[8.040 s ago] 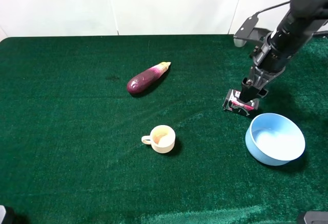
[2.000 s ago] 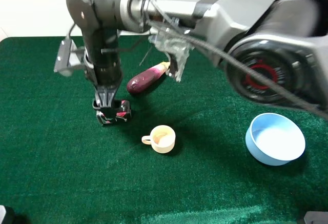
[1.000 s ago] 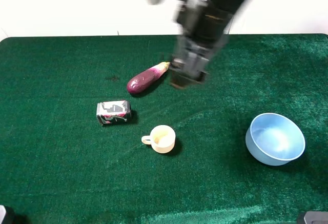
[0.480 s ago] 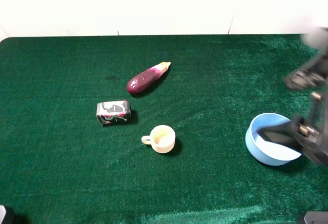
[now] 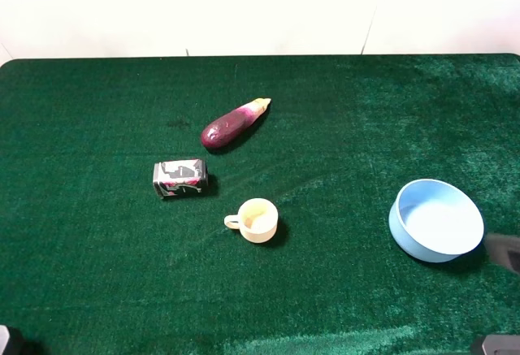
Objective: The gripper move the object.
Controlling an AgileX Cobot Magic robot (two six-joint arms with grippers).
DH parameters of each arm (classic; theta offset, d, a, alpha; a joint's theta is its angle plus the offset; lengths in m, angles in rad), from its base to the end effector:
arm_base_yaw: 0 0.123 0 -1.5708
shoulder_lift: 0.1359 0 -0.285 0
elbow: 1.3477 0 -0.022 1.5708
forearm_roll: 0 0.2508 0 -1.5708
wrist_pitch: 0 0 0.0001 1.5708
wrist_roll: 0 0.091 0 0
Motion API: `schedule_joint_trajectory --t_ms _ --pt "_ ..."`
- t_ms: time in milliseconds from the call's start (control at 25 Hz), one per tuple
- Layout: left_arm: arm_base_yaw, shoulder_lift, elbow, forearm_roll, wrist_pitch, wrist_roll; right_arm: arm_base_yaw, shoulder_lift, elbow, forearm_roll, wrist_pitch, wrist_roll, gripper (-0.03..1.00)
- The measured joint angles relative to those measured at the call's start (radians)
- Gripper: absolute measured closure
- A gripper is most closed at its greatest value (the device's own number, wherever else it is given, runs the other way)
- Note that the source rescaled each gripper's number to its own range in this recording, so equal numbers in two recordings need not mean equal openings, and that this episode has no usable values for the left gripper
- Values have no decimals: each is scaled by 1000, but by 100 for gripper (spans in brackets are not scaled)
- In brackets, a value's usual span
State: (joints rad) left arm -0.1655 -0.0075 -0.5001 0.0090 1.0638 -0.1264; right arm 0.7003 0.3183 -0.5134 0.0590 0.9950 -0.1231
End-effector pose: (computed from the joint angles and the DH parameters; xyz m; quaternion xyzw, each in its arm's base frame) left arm -0.0059 0.0017 0.2770 0.0165 0.8519 -0.0717 0.5185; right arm 0.0333 0.0340 0.2796 -0.3598 0.8347 0.1463 0.3903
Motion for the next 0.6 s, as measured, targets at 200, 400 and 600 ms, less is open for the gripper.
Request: schedule_joint_trajectory --t_ms 200,400,600 --pt "0 0 0 0 0 0 -10 -93 10 6 21 15 -3" --pt "0 0 0 0 0 0 -137 -239 11 13 24 16 -3" --pt "0 0 0 0 0 0 -329 -323 11 41 28 -36 -3"
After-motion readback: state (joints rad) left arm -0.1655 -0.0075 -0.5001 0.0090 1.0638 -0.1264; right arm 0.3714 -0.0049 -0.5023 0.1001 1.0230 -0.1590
